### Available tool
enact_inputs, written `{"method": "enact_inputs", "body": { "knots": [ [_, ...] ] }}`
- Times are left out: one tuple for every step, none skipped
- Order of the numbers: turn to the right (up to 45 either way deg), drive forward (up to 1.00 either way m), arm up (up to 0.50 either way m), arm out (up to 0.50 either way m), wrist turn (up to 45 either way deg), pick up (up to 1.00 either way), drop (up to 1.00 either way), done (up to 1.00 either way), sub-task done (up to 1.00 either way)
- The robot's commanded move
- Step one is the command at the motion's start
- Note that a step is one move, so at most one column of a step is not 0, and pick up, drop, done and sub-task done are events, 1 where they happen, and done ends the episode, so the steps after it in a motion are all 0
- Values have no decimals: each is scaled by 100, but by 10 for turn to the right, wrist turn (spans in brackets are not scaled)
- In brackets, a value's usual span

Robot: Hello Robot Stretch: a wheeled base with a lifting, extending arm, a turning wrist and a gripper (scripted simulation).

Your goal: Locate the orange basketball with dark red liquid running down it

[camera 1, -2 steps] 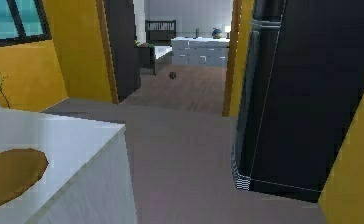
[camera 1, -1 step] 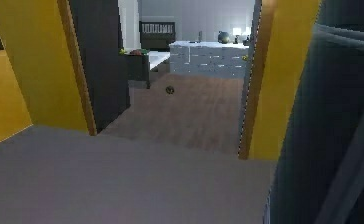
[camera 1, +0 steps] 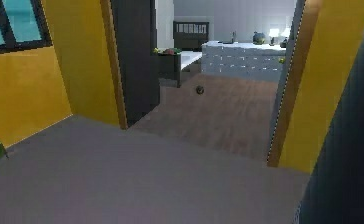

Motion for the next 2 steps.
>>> {"method": "enact_inputs", "body": {
  "knots": [
    [0,10,0,0,0,0,0,0,0],
    [30,0,0,0,0,0,0,0,0]
  ]
}}
